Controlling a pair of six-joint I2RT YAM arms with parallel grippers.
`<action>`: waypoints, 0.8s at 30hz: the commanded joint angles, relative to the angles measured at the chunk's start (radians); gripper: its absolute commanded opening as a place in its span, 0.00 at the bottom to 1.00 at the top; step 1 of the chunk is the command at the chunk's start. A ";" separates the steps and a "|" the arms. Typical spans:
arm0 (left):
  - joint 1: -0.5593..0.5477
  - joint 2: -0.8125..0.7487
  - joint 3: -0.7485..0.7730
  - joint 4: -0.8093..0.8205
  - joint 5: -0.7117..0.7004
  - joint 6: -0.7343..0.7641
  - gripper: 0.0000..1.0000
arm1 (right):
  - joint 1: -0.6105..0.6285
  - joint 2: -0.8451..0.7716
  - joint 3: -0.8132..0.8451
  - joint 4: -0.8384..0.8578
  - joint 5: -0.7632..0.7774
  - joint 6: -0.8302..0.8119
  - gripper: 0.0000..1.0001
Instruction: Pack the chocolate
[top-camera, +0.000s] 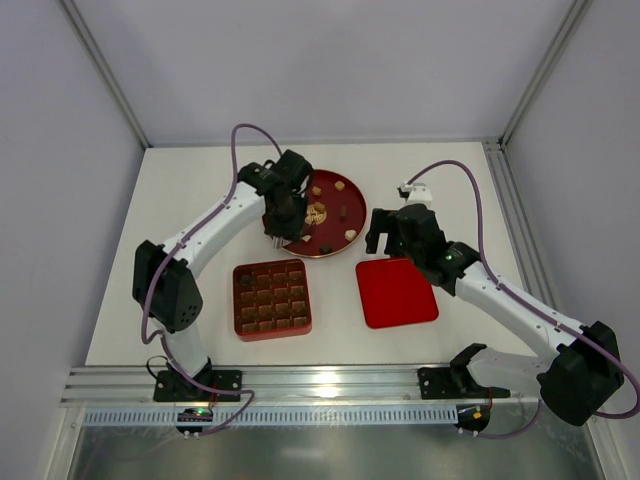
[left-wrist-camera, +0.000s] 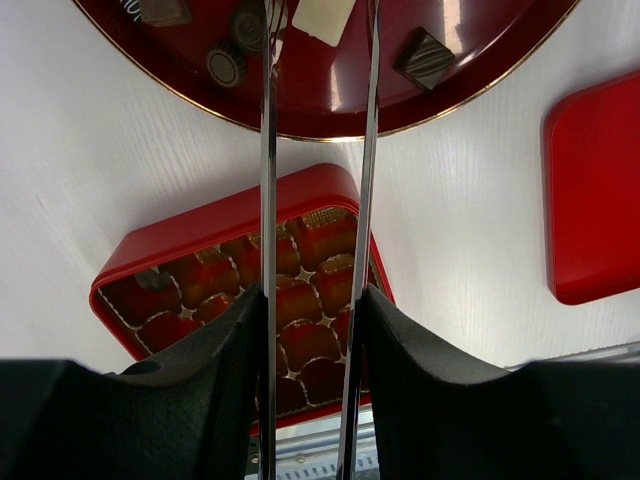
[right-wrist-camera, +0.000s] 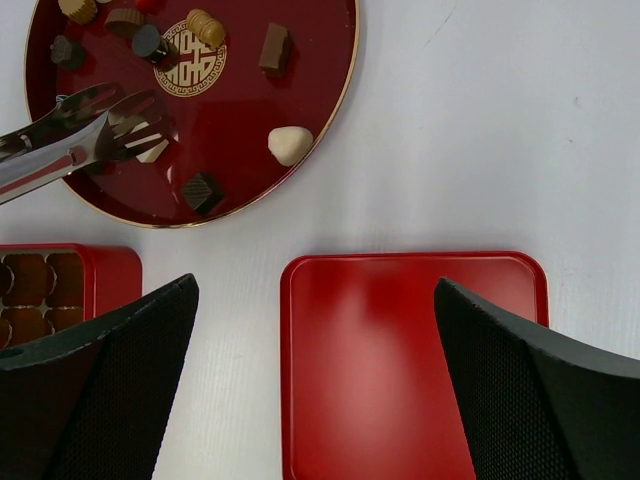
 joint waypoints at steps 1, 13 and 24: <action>-0.009 -0.001 0.016 0.021 0.009 0.020 0.42 | 0.001 -0.028 0.025 0.015 0.024 -0.007 1.00; -0.012 -0.005 -0.010 0.005 -0.003 0.028 0.42 | 0.002 -0.036 0.014 0.017 0.020 0.000 1.00; -0.013 -0.011 -0.035 0.008 -0.008 0.032 0.42 | 0.001 -0.044 0.007 0.018 0.021 0.006 1.00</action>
